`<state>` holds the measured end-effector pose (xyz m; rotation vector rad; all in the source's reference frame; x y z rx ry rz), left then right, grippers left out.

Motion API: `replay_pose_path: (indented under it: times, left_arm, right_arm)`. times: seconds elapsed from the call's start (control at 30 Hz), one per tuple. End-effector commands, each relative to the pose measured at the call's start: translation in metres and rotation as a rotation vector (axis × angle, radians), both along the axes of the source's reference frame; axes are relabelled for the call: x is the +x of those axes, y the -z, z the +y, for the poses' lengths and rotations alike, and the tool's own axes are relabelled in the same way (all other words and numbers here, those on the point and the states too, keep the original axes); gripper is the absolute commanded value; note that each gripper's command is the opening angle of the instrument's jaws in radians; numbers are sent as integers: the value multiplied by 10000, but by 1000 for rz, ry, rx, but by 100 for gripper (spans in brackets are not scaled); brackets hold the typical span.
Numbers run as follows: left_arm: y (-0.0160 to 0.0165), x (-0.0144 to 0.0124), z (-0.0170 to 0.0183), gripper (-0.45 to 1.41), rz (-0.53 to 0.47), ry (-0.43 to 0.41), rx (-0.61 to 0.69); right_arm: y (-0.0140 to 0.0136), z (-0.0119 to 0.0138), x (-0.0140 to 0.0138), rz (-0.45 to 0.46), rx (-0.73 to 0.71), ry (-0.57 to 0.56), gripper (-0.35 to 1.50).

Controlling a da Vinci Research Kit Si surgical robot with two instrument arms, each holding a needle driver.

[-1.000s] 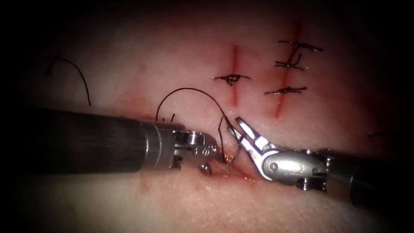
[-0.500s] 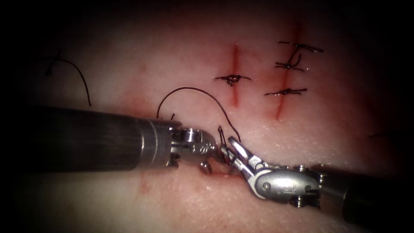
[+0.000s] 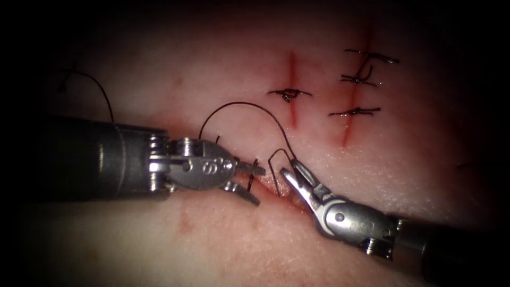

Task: Wound Closure
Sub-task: With the right needle driver throw the needle through the bottom of the wound.

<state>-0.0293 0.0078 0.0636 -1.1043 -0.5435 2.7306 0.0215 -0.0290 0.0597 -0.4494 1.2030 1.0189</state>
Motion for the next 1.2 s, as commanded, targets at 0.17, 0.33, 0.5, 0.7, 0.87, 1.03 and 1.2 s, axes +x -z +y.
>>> replay_pose_path:
  times: [0.17,0.33,0.5,0.7,0.87,1.03,1.2]
  left_arm:
    - [0,-7,-37,-6,16,25,-37]
    - [-11,-12,-71,-18,7,27,-50]
    - [-31,-17,-100,-18,-19,22,-47]
    - [-53,-19,-116,-20,-17,26,-24]
    - [-72,-15,-112,-18,-11,42,-15]
    - [-81,-11,-102,-18,-10,47,-7]
    - [-88,-9,-98,-18,-11,46,-7]
  right_arm:
    - [-7,13,0,6,34,-16,-35]
    - [-12,22,-6,27,82,-37,-35]
    - [-17,27,-6,63,139,-58,-35]
    - [-22,31,-7,113,216,-79,-35]
    - [-24,31,-6,146,274,-72,-35]
    - [-28,30,-4,169,325,-59,-35]
    - [-39,28,4,241,446,-50,-35]
